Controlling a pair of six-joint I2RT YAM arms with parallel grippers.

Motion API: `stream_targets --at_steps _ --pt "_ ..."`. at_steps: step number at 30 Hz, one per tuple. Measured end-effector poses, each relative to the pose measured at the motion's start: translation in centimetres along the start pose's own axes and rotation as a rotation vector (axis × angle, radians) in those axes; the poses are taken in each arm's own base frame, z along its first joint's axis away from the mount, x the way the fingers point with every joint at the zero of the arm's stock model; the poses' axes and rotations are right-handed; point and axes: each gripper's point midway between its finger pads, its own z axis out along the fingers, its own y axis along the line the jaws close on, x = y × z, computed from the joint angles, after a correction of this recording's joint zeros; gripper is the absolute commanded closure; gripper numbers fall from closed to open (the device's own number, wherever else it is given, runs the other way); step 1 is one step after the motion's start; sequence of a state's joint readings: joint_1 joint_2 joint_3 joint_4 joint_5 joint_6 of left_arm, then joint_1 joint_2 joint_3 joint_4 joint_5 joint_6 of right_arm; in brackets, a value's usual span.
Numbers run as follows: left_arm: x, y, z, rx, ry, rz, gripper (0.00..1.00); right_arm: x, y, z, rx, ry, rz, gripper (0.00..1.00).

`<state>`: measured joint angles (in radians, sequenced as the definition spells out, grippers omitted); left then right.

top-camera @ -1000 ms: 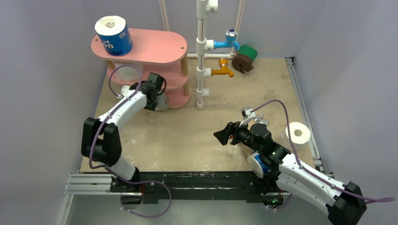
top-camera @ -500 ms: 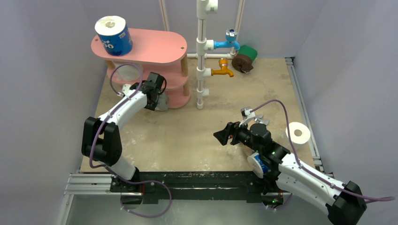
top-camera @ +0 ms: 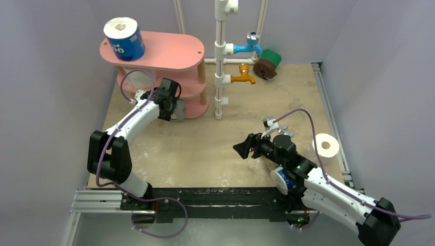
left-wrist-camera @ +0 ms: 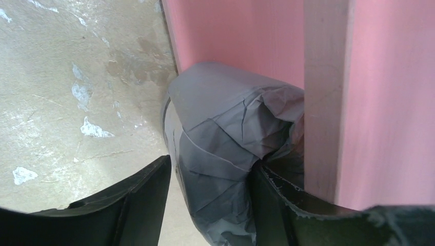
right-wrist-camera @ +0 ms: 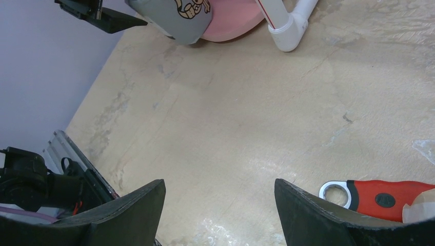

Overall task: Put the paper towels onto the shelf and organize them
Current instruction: Place the paper towel on the shelf.

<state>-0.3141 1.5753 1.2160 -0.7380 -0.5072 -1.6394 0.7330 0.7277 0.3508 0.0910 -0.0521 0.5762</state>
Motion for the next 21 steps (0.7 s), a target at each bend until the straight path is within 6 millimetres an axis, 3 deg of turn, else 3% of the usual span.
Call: stream_targets --at_steps 21 --pt "0.57 0.76 -0.90 0.099 0.060 0.045 0.30 0.16 0.28 -0.05 -0.016 0.009 0.000 0.21"
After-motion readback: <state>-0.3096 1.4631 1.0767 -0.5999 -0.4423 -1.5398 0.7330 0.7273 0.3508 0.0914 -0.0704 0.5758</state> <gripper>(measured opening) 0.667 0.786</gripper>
